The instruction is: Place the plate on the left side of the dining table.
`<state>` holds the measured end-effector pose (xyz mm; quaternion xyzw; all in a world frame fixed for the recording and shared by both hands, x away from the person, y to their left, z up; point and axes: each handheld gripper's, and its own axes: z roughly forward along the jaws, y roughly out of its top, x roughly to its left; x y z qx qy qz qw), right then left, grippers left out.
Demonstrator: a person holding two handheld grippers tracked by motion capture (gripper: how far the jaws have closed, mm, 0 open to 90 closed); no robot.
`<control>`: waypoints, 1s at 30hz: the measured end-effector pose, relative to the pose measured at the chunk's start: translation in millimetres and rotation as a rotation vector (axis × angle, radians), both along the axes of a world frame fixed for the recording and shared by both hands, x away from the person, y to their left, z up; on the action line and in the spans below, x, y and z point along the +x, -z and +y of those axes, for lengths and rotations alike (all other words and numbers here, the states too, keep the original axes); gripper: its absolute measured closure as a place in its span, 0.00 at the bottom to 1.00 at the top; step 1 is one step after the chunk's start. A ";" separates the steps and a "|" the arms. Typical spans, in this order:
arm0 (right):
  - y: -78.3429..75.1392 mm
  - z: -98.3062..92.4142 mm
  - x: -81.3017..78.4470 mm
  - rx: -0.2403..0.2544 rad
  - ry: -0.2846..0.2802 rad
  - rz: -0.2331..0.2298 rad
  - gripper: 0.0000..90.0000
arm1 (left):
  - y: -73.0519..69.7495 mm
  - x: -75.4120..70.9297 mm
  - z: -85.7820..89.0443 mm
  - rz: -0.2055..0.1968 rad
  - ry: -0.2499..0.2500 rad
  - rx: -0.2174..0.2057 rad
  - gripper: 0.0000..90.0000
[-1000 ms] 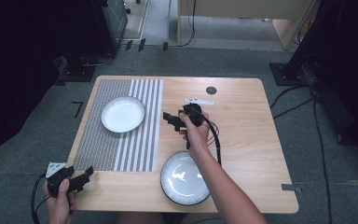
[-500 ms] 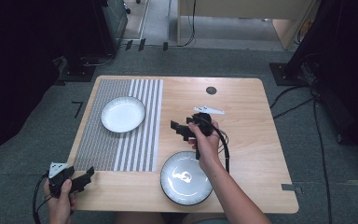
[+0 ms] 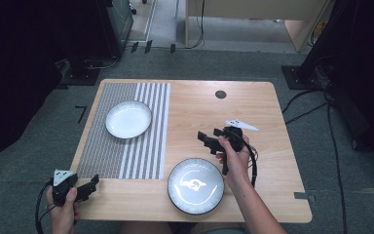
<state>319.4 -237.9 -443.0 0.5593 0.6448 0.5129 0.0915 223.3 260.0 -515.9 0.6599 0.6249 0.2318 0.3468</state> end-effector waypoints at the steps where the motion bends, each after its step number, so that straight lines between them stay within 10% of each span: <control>1: 0.0 0.0 0.0 0.000 0.000 0.000 0.26 | 0.0 0.0 0.0 0.000 0.000 0.000 0.19; 30: 28.8 -107.0 -48.6 -0.030 0.189 0.015 0.26 | 0.2 0.2 -1.9 0.001 -0.003 0.016 0.19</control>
